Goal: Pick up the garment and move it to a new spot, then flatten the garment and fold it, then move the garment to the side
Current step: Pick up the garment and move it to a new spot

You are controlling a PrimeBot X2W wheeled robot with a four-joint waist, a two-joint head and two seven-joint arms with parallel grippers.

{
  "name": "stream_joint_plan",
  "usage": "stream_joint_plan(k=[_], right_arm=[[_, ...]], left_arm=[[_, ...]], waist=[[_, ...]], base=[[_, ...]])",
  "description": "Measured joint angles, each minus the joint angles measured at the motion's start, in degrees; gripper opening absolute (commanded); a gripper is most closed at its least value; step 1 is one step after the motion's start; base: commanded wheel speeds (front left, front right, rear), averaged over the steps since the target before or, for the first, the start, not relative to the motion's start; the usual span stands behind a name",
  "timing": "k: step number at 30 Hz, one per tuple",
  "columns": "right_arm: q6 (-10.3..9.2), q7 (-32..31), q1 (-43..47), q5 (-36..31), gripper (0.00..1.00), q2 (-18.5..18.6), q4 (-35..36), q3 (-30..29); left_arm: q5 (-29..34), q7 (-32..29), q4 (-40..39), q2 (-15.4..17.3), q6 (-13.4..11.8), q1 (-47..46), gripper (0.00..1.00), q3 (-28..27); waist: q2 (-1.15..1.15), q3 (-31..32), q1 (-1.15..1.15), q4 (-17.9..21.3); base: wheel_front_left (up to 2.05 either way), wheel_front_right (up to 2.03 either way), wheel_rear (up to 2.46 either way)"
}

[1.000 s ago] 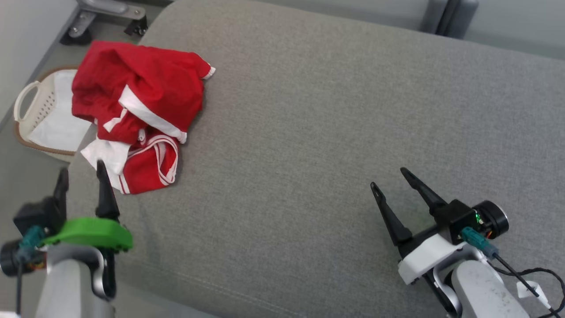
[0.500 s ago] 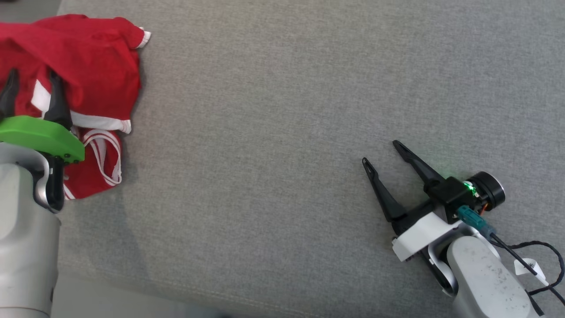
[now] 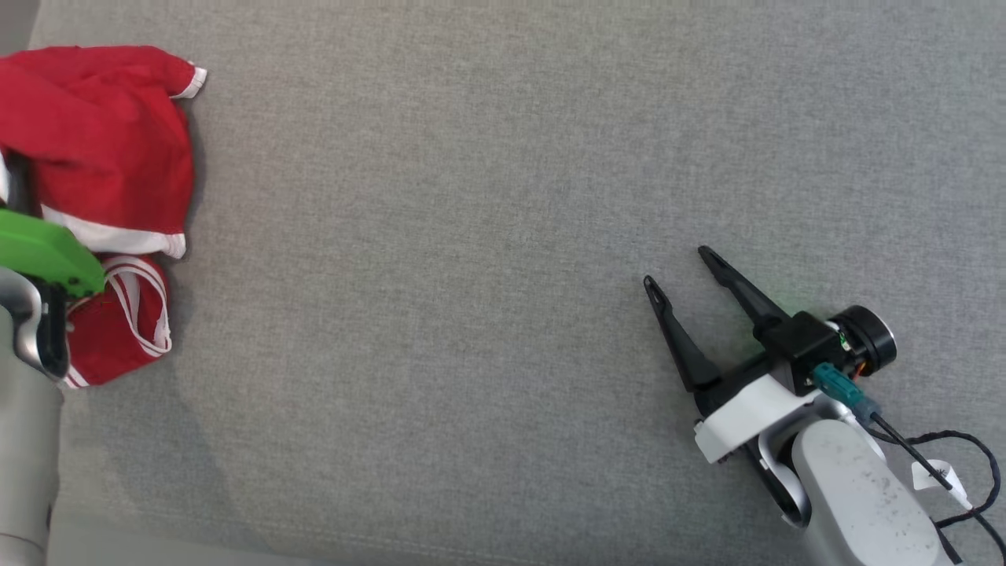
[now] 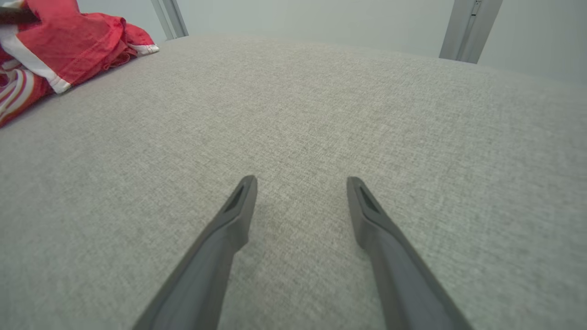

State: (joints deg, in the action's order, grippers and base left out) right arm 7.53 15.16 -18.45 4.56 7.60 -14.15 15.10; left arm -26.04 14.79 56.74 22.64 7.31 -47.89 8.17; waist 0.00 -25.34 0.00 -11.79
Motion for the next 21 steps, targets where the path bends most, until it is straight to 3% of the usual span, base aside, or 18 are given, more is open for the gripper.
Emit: stream_joint_plan(k=[9,15,21], right_arm=[[-0.01,-0.01,3.29,1.0,1.0,-2.63,-0.6,-0.89],[-0.01,-0.01,5.3,1.56,1.0,-3.67,-0.46,-1.78],[-0.01,0.0,6.8,2.03,1.0,-4.3,-0.09,-2.35]], left_arm=[[5.54,0.24,-15.84,1.09,0.0,-0.83,0.0,-0.68],[5.22,0.33,-24.69,-2.3,0.05,-1.4,0.0,4.94],[2.81,0.33,-30.97,-7.62,0.07,-1.92,0.0,12.68]], waist=[[0.0,5.61,0.0,0.69],[0.0,8.82,0.0,3.44],[0.0,10.82,0.0,8.7]], base=[[0.0,0.0,0.0],[0.0,0.0,0.0],[0.0,0.0,0.0]])
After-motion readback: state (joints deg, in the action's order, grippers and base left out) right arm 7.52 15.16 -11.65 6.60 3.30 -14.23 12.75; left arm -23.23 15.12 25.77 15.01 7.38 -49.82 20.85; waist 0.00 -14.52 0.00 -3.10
